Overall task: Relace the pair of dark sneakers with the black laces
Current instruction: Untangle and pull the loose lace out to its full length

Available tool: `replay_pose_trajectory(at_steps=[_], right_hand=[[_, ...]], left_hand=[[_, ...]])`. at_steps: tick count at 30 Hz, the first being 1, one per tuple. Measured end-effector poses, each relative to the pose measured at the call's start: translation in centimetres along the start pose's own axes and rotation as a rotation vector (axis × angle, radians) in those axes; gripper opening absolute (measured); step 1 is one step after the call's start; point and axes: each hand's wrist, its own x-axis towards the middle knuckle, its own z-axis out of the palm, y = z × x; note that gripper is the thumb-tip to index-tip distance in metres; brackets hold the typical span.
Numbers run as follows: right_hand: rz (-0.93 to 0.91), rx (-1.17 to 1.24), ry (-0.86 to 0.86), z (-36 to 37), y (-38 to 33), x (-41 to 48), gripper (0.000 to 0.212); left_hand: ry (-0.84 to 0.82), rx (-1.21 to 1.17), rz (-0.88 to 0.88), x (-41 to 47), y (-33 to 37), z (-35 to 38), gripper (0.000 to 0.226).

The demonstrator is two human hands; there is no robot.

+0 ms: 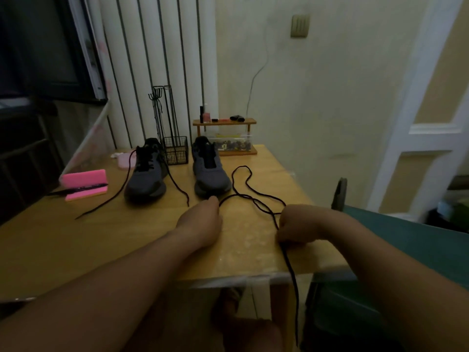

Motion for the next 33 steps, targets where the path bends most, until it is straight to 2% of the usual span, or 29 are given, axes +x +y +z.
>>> replay_pose_trajectory(at_steps=[3,5,7,8,9,10,12,13,14,17,19,21,24,27,30,33], right_hand=[[0.038,0.262,0.120,0.3,-1.4,0.8,0.029],[0.085,0.736,0.319,0.1,-2.7,2.2,0.026],[0.119,1.304,0.395,-0.6,-3.8,3.9,0.022],[0.134,1.389,0.396,-0.7,-4.2,4.6,0.023],[0.135,1.302,0.408,-0.6,-4.4,5.3,0.026],[0.123,1.072,0.435,-0.5,-4.5,5.5,0.028],[0.052,0.549,0.557,-0.1,-4.2,5.4,0.017],[-0.032,0.413,0.582,0.0,-4.2,5.1,0.012],[-0.122,0.339,0.560,-0.1,-4.3,4.7,0.015],[-0.386,0.200,0.461,-0.4,-6.0,4.0,0.034],[-0.498,0.114,0.396,-0.3,-7.6,3.8,0.042],[-0.576,0.033,0.276,0.1,-9.1,3.7,0.041],[-0.705,-0.053,0.074,0.9,-10.6,3.5,0.027],[-0.731,-0.041,0.047,1.3,-11.0,3.5,0.016],[-0.716,0.101,0.013,1.5,-9.6,3.0,0.021],[-0.745,0.082,-0.024,1.5,-8.4,2.6,0.018]], left_hand=[[0.009,0.015,-0.068,-0.5,-0.5,-0.7,0.012],[-0.047,0.053,-0.089,-0.6,-0.9,-1.4,0.013],[-0.092,0.060,-0.088,-0.6,-1.6,-1.9,0.017],[-0.101,0.064,-0.076,-0.7,-1.9,-2.0,0.019],[-0.095,0.056,-0.062,-0.8,-2.2,-2.1,0.022],[-0.069,0.029,-0.050,-0.8,-2.6,-2.1,0.024],[-0.021,-0.044,-0.034,-0.7,-3.2,-2.0,0.026],[-0.021,-0.086,-0.035,-0.7,-3.4,-2.1,0.023],[-0.028,-0.143,-0.042,-0.7,-3.6,-2.2,0.020],[-0.040,-0.290,-0.044,-0.7,-4.3,-2.6,0.008],[-0.051,-0.335,-0.021,-0.6,-4.7,-3.0,0.008],[-0.043,-0.372,-0.003,-0.5,-5.0,-3.1,0.010],[-0.039,-0.466,-0.006,-0.3,-5.7,-3.1,0.009],[-0.064,-0.591,-0.036,0.4,-6.3,-3.4,0.011],[-0.092,-0.703,-0.057,1.1,-6.4,-3.8,0.013],[-0.105,-0.786,-0.039,1.8,-6.1,-4.3,0.016]])
